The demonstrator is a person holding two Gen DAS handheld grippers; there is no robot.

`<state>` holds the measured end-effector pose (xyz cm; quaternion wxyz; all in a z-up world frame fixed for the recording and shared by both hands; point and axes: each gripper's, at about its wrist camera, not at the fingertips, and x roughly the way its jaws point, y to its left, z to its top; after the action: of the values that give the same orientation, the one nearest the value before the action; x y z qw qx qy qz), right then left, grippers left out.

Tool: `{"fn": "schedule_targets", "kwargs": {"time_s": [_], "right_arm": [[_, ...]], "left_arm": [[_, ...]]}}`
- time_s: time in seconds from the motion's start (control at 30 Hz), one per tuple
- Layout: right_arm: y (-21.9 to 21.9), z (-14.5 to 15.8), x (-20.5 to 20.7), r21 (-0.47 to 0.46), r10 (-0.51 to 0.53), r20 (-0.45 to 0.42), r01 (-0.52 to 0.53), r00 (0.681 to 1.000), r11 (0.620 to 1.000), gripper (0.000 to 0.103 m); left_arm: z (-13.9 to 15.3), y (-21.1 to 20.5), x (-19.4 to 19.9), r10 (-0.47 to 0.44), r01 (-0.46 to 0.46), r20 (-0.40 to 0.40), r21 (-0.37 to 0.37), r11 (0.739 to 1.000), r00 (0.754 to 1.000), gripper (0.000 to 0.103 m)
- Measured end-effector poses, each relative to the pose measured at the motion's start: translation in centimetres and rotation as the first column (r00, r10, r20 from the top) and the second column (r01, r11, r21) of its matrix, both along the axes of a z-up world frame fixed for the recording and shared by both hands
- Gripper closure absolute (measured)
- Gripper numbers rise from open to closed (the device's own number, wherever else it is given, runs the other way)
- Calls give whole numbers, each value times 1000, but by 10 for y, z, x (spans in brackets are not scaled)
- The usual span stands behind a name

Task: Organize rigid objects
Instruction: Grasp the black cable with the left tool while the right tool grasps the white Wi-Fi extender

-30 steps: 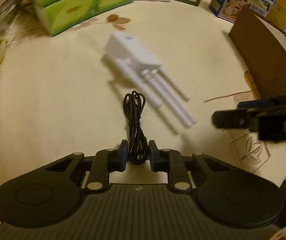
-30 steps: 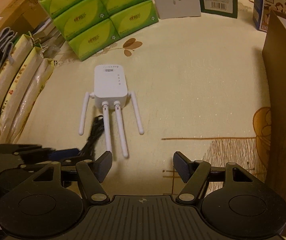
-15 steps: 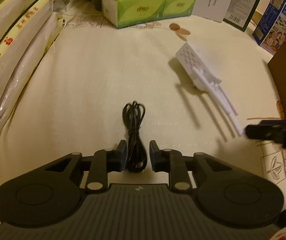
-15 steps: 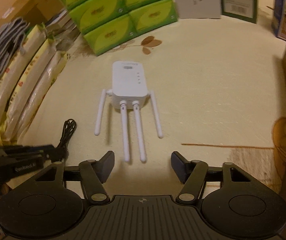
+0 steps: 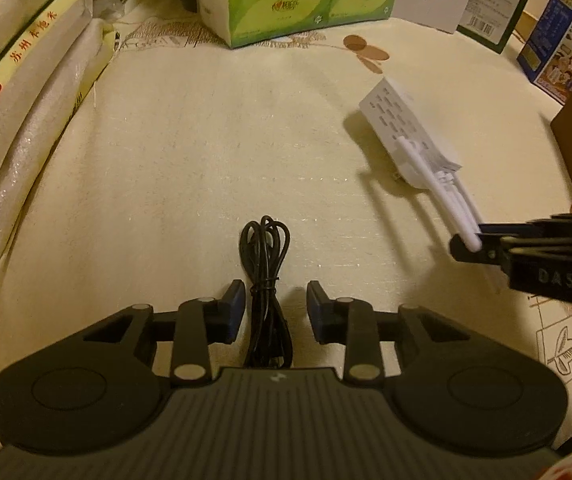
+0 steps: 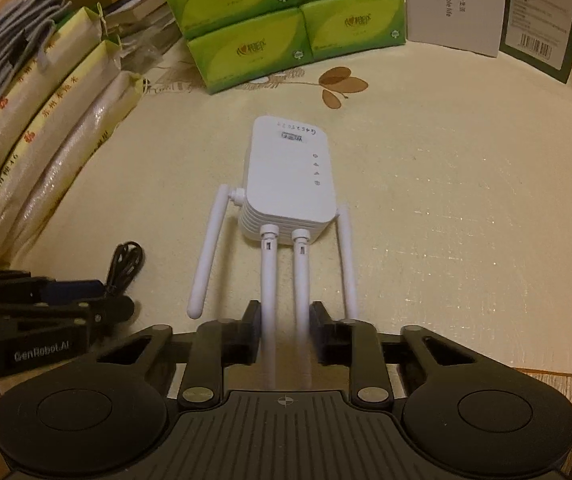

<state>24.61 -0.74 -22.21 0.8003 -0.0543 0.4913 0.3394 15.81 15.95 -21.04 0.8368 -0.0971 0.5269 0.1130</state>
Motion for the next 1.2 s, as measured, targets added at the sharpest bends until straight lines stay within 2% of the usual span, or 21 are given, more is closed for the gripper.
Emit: {"fn": "schedule_targets", "kwargs": {"time_s": [0.13, 0.4, 0.6, 0.7, 0.77, 0.83, 0.9, 1.03, 1.2], "right_arm": [[-7, 3, -12, -25, 25, 33, -25, 999, 999, 84], [-37, 4, -58, -63, 34, 49, -31, 998, 998, 86], [-56, 15, -71, -37, 14, 20, -13, 1000, 999, 85], [-61, 20, -62, 0, -6, -27, 6, 1000, 1000, 81], [-66, 25, -55, 42, -31, -47, 33, 998, 999, 74], [-71, 30, -47, 81, -64, -62, 69, 996, 994, 55], [-74, 34, -39, 106, -94, -61, 100, 994, 989, 47], [-65, 41, -22, 100, -98, -39, 102, 994, 990, 46], [-45, 40, -2, 100, -81, -36, 84, 996, 991, 44]], "left_arm": [[-2, -2, 2, -3, 3, -9, 4, 1000, 1000, 90], [-1, -20, -9, 6, -7, -10, -57, 998, 1000, 91], [-3, -30, -19, -12, 10, -21, -73, 997, 1000, 91], [-1, -25, -15, 6, -8, -18, -76, 997, 1000, 91], [0, -21, -11, 6, -7, -11, -74, 997, 1000, 91], [-1, -17, -5, -7, 6, -17, -80, 997, 1000, 89], [-5, -18, 1, -31, 28, -37, -67, 997, 999, 89], [-2, -21, 9, -38, 38, -5, -19, 999, 999, 92], [3, -15, 22, -14, 14, 16, -28, 1000, 1000, 92]]}}
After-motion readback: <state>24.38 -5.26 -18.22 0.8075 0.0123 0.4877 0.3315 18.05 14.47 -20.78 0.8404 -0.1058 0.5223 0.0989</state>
